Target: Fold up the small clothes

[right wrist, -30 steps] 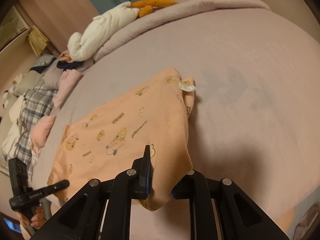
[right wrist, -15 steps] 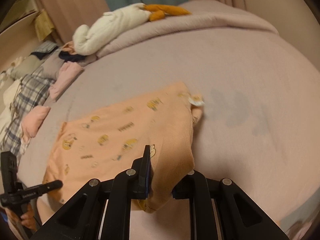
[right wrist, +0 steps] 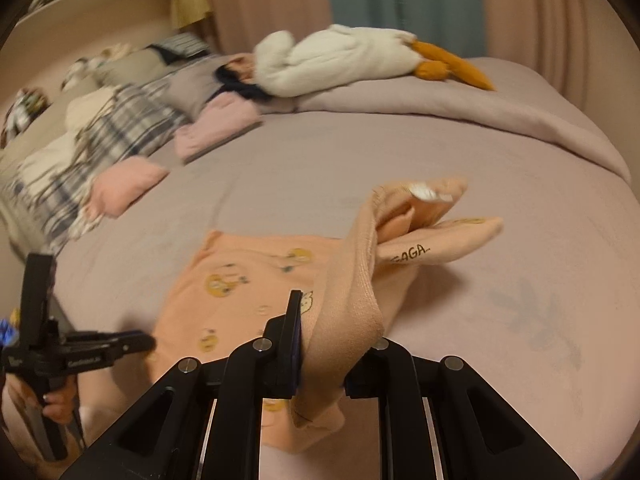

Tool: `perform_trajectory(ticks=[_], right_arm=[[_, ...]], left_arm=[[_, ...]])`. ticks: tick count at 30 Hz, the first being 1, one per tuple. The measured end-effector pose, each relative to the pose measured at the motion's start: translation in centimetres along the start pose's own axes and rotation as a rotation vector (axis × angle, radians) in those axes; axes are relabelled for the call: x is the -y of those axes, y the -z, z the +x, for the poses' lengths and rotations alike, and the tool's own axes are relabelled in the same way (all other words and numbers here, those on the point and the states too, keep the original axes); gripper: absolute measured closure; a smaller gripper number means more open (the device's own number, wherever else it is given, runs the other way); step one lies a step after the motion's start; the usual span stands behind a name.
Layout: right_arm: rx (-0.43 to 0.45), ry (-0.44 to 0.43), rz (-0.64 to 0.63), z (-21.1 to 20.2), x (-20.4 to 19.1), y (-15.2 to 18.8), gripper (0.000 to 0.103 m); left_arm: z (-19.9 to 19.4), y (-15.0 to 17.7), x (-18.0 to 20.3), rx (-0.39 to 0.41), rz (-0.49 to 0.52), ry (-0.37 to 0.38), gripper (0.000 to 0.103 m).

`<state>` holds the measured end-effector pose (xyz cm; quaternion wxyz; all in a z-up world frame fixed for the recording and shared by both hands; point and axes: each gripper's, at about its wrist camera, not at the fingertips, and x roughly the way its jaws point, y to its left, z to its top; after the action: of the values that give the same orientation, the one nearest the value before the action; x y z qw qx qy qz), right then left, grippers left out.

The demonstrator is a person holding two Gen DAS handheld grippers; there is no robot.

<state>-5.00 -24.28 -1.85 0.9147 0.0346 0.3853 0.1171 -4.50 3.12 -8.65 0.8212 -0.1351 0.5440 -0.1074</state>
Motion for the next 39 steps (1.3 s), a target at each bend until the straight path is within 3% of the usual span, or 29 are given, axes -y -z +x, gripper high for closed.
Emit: perform_trajectory(ticks=[11,20,24,26,28,30,33,36,39], right_arm=[[-0.142,-0.130,-0.115,4.1,-4.8,1.6,0.086],[-0.266,-0.156,-0.124,7.3,-5.9,3.1,0.086],[-0.254,-0.192,-0.107,6.1,-5.4,2.8,0.075],[-0.240,-0.192,-0.101,5.2,-4.8,2.8,0.060],[-0.204,-0.183,-0.087,3.9,-4.1,2.6,0.042],[-0.175,-0.166,-0.061,2.8,-3.2,2.5,0.040],[-0.145,-0.099,0.010,1.9,-1.5,2.6,0.038],[-0.132,-0.095,0.073,1.5,-0.1,2.9,0.038],[-0.116,-0.071,0.130,0.8,1.4,3.5,0.038]], left_arm=[[-0.9,0.3,-1.0,0.022,-0.025,-0.019,0.084],[-1.8,-0.3,-0.7,0.044,-0.021,-0.003,0.082],[-3.1,-1.0,0.2,0.081,0.001,0.028,0.073],[-3.9,-1.7,0.9,0.098,0.020,0.070,0.069],[-4.3,-2.4,1.9,0.110,0.046,0.138,0.054],[-4.0,-3.1,3.2,0.108,0.086,0.211,0.045],[-2.5,-3.9,5.1,0.065,0.117,0.250,0.044],[-0.6,-4.9,6.3,0.022,0.134,0.303,0.039],[1.3,-5.7,7.2,-0.014,0.158,0.292,0.037]])
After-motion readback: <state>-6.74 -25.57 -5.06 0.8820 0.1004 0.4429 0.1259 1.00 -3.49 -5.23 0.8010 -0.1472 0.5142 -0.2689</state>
